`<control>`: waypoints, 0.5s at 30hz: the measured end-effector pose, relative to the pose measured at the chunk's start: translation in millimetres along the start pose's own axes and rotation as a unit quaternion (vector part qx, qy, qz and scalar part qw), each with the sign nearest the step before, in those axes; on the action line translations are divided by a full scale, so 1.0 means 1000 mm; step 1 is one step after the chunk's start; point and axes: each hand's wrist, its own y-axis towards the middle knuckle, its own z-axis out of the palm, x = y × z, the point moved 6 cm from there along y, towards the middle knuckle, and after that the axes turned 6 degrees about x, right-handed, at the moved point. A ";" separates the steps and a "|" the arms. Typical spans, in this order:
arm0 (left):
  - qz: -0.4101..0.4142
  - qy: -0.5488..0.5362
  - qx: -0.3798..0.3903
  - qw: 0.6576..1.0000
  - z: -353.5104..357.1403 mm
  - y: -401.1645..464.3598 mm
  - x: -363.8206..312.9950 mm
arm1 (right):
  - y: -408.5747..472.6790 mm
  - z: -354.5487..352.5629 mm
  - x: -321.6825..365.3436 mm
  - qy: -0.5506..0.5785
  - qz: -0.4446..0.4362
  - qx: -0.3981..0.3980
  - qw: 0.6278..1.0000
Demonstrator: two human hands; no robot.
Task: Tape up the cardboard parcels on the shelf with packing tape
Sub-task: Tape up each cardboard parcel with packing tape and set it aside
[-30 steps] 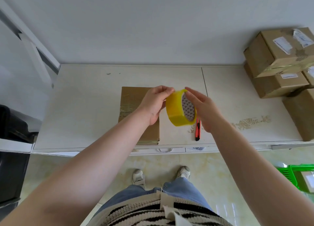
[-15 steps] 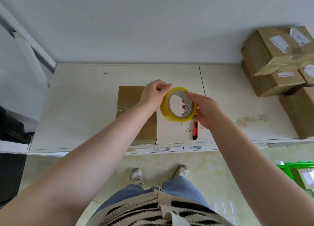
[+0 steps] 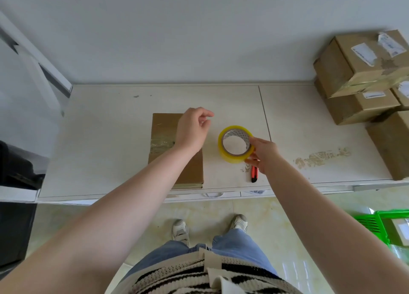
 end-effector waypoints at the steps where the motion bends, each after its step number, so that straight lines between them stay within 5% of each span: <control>1: -0.001 0.003 -0.028 1.000 -0.011 -0.003 0.006 | 0.003 0.002 -0.003 -0.025 -0.006 -0.009 1.000; 8: -0.146 0.137 -0.149 0.968 -0.070 -0.034 0.065 | -0.005 0.032 0.022 -0.293 -0.154 -0.072 0.941; 11: -0.227 0.136 -0.076 0.961 -0.069 -0.042 0.085 | -0.040 0.072 0.032 -0.302 -0.238 -0.026 0.923; 15: -0.270 0.052 0.012 0.961 -0.051 -0.046 0.101 | -0.065 0.129 0.001 -0.316 -0.151 0.083 0.933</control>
